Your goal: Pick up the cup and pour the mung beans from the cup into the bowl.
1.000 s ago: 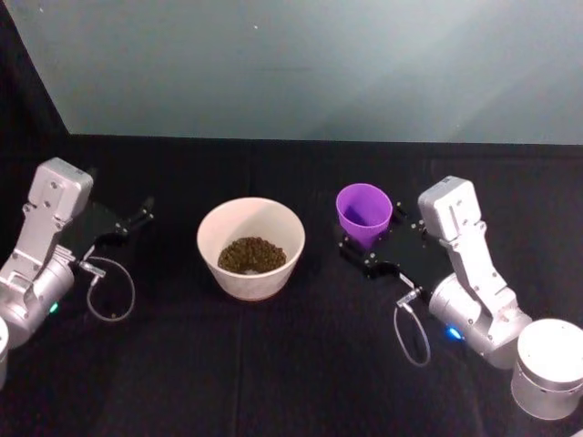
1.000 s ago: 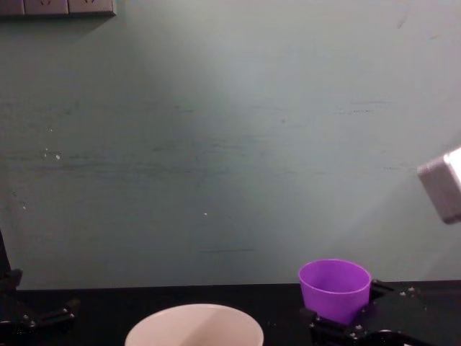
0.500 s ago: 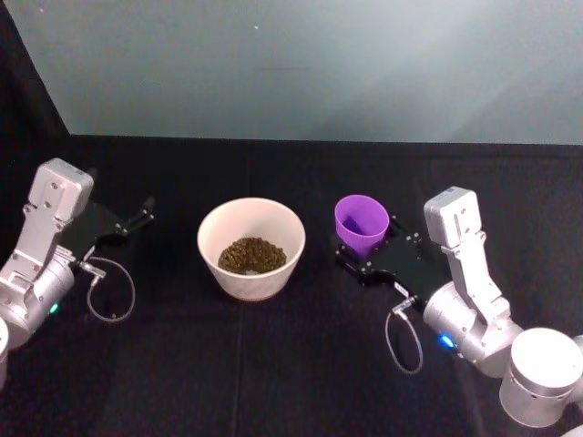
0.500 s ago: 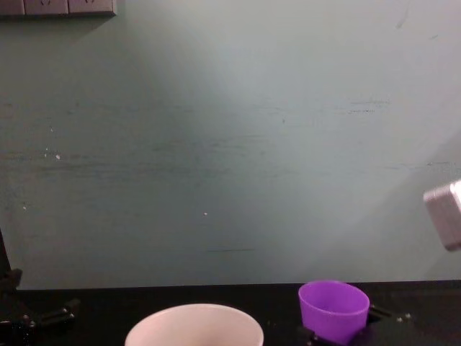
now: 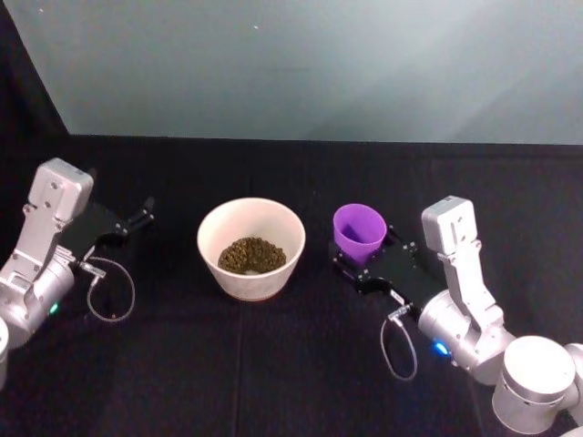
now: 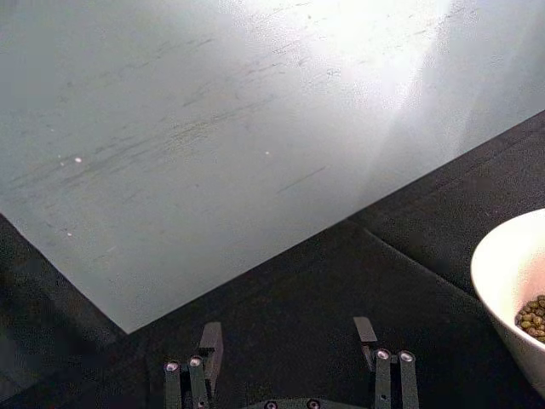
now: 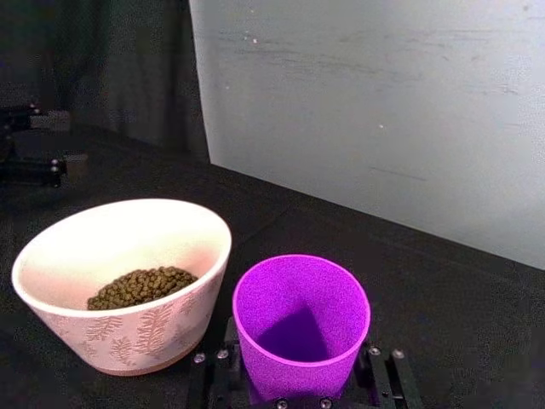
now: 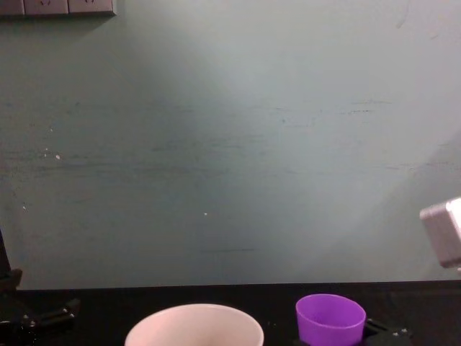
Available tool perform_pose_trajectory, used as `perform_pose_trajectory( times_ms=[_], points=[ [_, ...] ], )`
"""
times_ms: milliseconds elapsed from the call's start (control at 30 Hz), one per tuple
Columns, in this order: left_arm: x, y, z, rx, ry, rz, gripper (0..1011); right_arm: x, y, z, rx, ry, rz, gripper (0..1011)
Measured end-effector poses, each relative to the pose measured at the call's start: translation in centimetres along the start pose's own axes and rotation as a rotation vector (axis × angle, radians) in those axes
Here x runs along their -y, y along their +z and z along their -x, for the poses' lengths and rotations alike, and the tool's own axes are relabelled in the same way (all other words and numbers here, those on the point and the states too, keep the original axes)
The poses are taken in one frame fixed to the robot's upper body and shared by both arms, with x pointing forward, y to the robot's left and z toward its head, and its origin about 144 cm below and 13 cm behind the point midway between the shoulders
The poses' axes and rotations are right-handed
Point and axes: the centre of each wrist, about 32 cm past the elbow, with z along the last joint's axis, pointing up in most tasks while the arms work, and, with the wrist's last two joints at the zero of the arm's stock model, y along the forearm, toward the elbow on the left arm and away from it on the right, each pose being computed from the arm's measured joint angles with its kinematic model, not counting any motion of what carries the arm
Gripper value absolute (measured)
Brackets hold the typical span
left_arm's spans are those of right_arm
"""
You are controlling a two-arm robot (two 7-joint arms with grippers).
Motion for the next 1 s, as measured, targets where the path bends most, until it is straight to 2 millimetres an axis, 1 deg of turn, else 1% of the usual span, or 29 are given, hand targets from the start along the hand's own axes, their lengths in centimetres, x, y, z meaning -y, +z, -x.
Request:
perform_pose_trajectory(
  times_ms=[167,200,300,333,367,400,633,867,1000],
  points=[
    [0.0,0.0,0.0,0.0,0.0,0.0,1000,-0.1,-0.1,0.1,0.0,0.008,0.005,822],
    [0.0,0.0,0.0,0.0,0.0,0.0,1000,-0.1,-0.1,0.1,-0.001,0.009,0.005,874],
    [0.0,0.0,0.0,0.0,0.0,0.0,1000,-0.2,-0.1,0.1,-0.003,0.014,0.005,921],
    [0.0,0.0,0.0,0.0,0.0,0.0,1000,-0.3,0.0,0.1,-0.003,0.018,0.004,971],
    [0.0,0.0,0.0,0.0,0.0,0.0,1000,-0.3,0.0,0.1,-0.003,0.02,0.004,971],
    [0.0,0.0,0.0,0.0,0.0,0.0,1000,-0.3,0.0,0.1,-0.003,0.022,0.004,1003],
    [0.0,0.0,0.0,0.0,0.0,0.0,1000,-0.2,0.2,0.1,0.002,0.026,-0.005,1002],
    [0.0,0.0,0.0,0.0,0.0,0.0,1000,1.0,1.2,0.6,0.047,0.002,-0.073,1002],
    [0.0,0.0,0.0,0.0,0.0,0.0,1000,1.7,1.7,0.5,0.043,-0.032,-0.133,1002]
  ],
)
